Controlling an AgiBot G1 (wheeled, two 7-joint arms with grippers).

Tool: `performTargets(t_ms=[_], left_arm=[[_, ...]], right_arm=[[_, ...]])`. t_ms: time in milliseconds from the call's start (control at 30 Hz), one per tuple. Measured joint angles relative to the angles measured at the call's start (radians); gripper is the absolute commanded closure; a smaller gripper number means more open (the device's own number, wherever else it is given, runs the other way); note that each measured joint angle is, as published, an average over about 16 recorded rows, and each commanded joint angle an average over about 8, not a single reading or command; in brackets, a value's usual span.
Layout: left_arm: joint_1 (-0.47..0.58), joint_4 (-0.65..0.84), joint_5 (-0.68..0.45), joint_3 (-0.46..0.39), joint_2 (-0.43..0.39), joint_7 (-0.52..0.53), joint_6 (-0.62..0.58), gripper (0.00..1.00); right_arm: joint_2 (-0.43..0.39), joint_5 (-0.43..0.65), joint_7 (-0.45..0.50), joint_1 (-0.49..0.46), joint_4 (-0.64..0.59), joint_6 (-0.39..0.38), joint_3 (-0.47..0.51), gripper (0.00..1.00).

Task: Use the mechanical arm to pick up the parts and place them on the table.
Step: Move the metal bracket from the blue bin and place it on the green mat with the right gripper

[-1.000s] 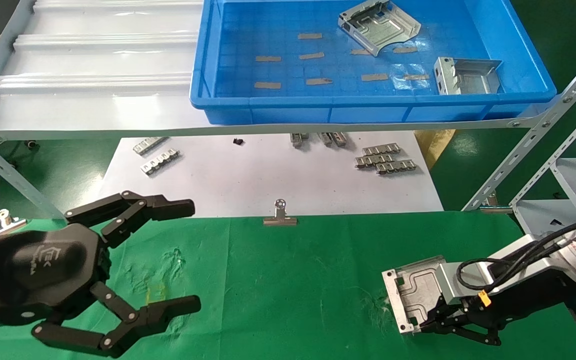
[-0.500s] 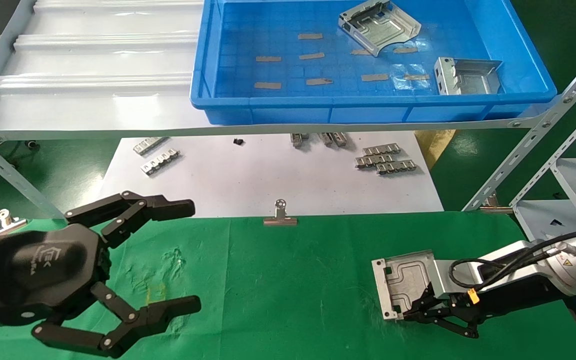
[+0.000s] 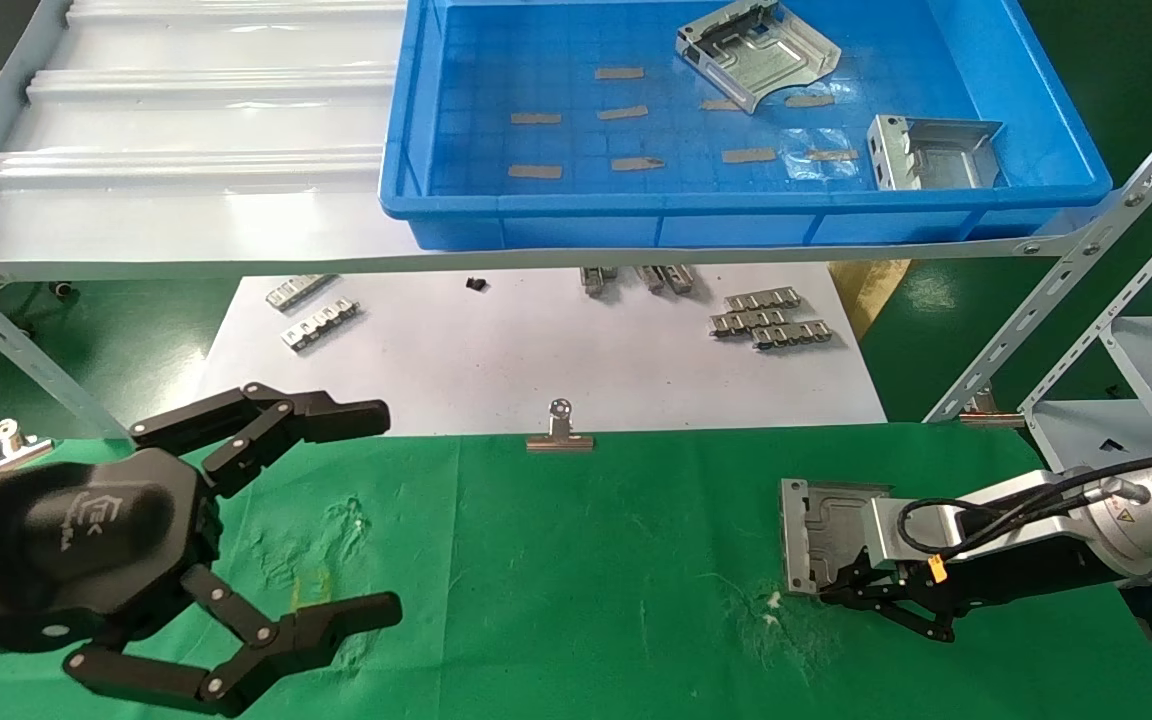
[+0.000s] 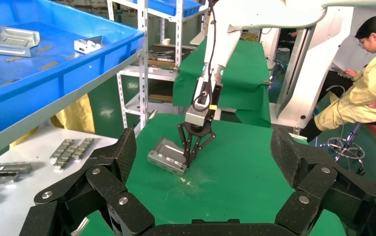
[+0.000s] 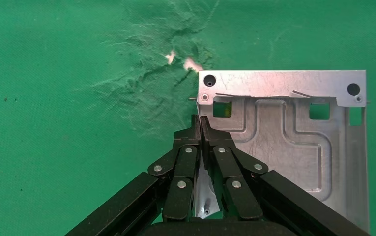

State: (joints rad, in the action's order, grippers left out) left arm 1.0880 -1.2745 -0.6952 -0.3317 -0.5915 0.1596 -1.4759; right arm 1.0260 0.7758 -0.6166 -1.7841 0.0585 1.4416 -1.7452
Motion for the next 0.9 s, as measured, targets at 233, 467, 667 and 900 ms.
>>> performTargets(t_ms=[233, 467, 667, 900], left_arm=[[0.000, 0.000, 0.000, 0.000, 0.000, 0.000, 0.000, 0.00], [0.000, 0.000, 0.000, 0.000, 0.000, 0.000, 0.000, 0.00], [0.000, 0.000, 0.000, 0.000, 0.000, 0.000, 0.000, 0.00], [0.000, 0.000, 0.000, -0.001, 0.000, 0.000, 0.000, 0.00]], right_arm=[[0.015, 0.016, -0.032, -0.020, -0.007, 0.014, -0.010, 0.00], [0.003, 0.004, -0.028, -0.061, 0.026, 0.084, -0.007, 0.00], [-0.046, -0.081, 0.039, -0.075, 0.124, 0.146, 0.030, 0.00], [-0.113, -0.215, 0.130, -0.058, 0.251, 0.170, 0.091, 0.00]])
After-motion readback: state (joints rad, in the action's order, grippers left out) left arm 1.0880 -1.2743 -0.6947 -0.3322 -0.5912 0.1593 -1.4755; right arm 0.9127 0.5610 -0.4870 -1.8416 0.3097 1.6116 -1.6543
